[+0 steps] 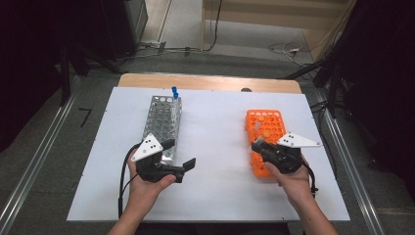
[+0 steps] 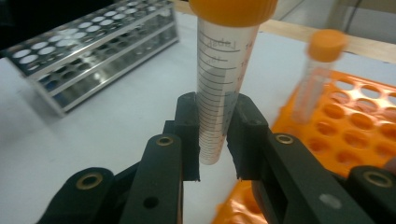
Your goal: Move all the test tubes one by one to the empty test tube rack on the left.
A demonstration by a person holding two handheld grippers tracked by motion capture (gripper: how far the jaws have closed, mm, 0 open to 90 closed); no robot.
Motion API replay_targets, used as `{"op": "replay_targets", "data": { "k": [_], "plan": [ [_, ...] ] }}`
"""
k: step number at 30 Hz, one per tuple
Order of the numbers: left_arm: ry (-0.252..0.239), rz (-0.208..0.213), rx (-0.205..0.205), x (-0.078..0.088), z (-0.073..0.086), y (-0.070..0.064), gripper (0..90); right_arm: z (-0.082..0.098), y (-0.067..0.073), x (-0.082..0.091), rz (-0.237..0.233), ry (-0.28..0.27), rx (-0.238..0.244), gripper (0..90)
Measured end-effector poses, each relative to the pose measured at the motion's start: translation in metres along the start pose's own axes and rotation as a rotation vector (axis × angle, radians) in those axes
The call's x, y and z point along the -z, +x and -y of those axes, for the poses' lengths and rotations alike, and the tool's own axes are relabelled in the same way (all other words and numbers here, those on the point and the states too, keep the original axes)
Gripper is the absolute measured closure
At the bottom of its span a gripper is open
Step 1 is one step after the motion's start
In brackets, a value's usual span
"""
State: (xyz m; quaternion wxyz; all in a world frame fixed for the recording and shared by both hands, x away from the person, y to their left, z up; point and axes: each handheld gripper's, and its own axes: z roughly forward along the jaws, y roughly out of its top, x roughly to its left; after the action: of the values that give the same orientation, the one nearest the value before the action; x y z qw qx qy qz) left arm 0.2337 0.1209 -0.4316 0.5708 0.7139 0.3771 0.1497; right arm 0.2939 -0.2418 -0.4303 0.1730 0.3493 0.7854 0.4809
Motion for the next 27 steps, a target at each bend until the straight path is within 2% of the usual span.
{"op": "replay_targets", "data": {
  "k": [6, 17, 23, 27],
  "plan": [
    [0.004, 0.057, -0.019, -0.008, 0.0, -0.01, 10.1, 0.0, 0.028, -0.01, -0.078, 0.028, 0.059, 72.9],
    [0.021, 0.206, -0.072, -0.028, -0.001, -0.03, 39.6, 0.002, 0.081, -0.029, -0.217, 0.083, 0.157, 72.9],
    [0.039, 0.272, -0.091, -0.034, 0.0, -0.037, 55.7, 0.002, 0.098, -0.033, -0.265, 0.1, 0.191, 72.8],
    [0.037, 0.273, -0.109, -0.036, 0.0, -0.039, 65.6, 0.001, 0.105, -0.033, -0.288, 0.103, 0.207, 72.8]
  ]
}}
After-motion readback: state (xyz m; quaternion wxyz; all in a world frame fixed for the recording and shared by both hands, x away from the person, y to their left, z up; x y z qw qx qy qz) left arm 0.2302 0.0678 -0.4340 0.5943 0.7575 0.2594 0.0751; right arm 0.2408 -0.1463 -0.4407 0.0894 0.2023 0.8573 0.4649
